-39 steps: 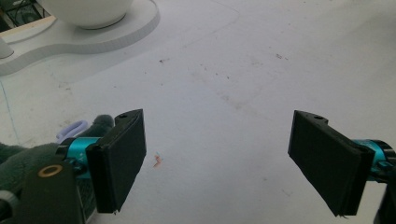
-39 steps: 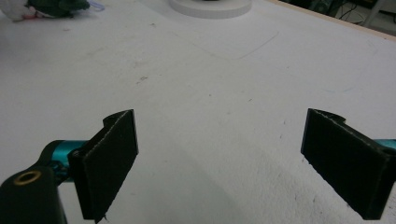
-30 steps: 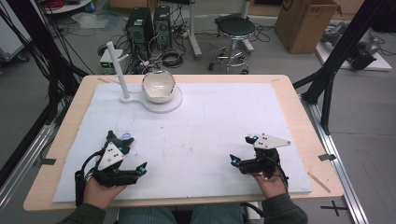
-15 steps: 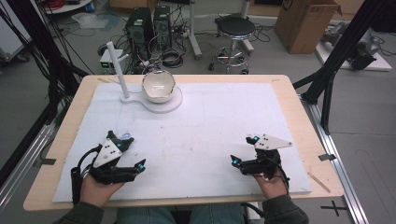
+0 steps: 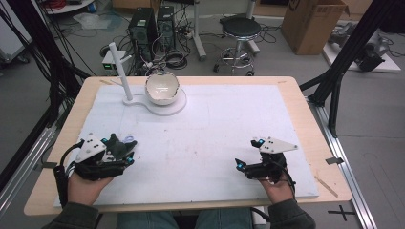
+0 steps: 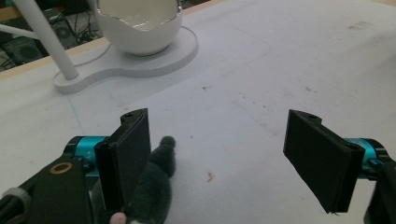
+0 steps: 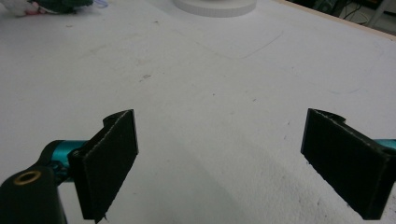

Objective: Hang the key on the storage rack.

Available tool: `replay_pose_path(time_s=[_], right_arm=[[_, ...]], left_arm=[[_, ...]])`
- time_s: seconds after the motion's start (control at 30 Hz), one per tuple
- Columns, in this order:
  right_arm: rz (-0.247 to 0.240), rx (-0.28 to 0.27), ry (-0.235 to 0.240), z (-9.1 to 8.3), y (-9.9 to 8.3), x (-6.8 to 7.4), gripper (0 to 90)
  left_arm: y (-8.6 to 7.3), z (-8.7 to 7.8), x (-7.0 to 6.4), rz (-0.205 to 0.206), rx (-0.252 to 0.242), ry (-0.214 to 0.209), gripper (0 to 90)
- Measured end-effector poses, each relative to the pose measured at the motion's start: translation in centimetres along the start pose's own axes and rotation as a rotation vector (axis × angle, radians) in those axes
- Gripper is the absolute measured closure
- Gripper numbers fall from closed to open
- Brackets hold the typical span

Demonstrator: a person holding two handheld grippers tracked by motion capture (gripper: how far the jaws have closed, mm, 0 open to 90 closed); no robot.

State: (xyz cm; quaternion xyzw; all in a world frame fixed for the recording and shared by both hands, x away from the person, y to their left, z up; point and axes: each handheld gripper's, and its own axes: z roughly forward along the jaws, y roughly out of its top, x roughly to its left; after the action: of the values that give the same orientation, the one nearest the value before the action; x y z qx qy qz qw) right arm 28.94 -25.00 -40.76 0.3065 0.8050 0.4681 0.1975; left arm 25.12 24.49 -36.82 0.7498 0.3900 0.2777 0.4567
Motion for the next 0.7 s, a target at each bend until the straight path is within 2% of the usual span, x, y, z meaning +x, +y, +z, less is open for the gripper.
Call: replay_pose_path(time_s=[0.2,0.5,0.7], right_arm=[[0.004,0.002,-0.003,-0.1,0.0,0.0,10.2],[-0.001,0.002,-0.002,0.0,0.0,0.0,10.3],[-0.004,0.000,-0.004,0.0,0.0,0.1,10.3]], left_arm=[[-0.2,-0.4,1.4,-0.026,-0.003,0.036,25.1],[-0.9,-0.3,2.7,-0.055,0.012,0.087,26.3],[-1.5,0.2,3.2,-0.064,0.031,0.090,27.0]])
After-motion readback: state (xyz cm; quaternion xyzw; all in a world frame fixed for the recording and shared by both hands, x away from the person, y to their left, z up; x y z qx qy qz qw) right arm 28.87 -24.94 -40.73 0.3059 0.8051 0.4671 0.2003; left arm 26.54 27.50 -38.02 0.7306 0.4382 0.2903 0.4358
